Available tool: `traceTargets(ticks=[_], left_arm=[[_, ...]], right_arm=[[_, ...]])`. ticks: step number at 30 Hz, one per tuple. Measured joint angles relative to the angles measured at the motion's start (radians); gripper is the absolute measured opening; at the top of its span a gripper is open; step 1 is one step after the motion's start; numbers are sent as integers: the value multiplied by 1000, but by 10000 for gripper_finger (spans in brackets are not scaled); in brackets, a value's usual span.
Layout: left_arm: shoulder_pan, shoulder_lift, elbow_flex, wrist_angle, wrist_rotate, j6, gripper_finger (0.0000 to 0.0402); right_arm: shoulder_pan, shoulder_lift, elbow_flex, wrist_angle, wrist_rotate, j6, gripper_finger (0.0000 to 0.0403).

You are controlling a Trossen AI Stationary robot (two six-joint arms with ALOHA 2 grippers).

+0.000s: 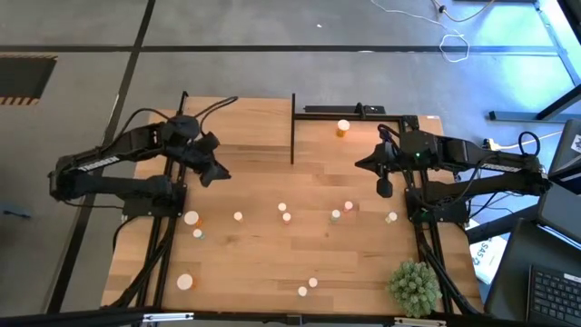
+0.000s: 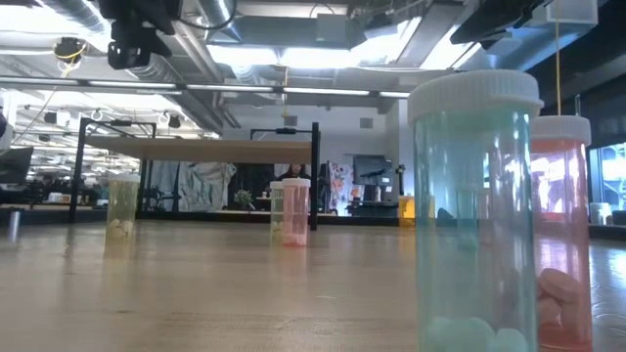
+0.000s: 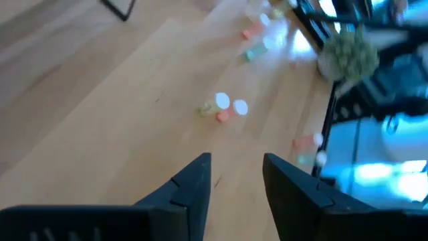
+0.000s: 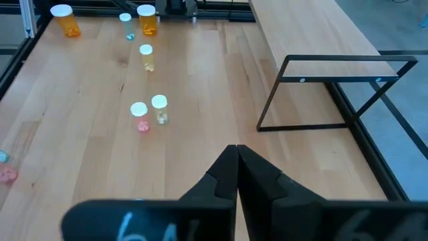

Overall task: Pick and place medicine bottles onto shelf by color
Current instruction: Put the left small yellow pill on the shelf

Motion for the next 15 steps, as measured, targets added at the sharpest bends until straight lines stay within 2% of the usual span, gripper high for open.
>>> traceTargets(ticks=[8, 15], left_arm=[[-134, 5, 0, -40, -7, 171, 129], [-291, 54, -1, -48, -152, 248, 129]], right_arm=[[0, 0, 0, 0, 0, -1, 13], [0, 0, 0, 0, 0, -24, 13]])
